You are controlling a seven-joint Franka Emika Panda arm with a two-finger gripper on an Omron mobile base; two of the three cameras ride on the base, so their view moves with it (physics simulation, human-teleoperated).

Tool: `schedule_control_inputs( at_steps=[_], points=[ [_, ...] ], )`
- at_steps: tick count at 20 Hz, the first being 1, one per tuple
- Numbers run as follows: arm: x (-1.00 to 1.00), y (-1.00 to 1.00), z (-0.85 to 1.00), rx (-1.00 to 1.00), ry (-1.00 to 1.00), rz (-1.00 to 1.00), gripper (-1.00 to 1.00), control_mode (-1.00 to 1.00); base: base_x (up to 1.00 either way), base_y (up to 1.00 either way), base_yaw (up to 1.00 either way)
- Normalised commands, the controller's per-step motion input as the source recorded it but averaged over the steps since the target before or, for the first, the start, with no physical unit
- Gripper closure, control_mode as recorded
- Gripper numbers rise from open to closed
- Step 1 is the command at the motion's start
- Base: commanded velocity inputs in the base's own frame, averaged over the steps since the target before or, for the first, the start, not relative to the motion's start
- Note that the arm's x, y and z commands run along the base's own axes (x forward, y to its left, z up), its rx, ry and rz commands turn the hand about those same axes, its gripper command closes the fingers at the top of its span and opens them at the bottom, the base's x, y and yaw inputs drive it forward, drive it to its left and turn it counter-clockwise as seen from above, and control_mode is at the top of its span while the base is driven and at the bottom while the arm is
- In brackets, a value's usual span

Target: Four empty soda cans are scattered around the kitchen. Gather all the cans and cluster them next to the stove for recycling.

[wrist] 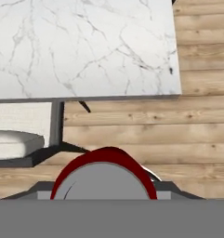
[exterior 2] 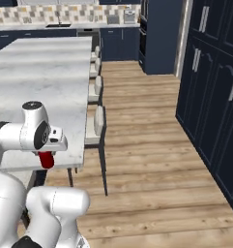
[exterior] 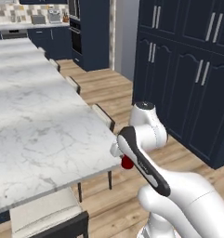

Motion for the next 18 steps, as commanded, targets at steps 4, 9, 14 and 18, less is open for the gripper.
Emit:
schedule_control_inputs(
  at_steps=[4, 9, 14, 18],
  points=[
    [0.0, 0.0, 0.0, 0.0, 0.0, 0.0, 1.0, 1.0, -0.53, 0.01, 0.1],
    [0.0, 0.0, 0.0, 0.0, 0.0, 0.0, 1.0, 1.0, -0.19, 0.06, 0.83],
    [0.0, 0.0, 0.0, 0.0, 0.0, 0.0, 1.0, 1.0, -0.05, 0.0, 1.0],
    [0.0, 0.0, 0.0, 0.0, 0.0, 0.0, 1.0, 1.0, -0.05, 0.0, 1.0]
  ],
)
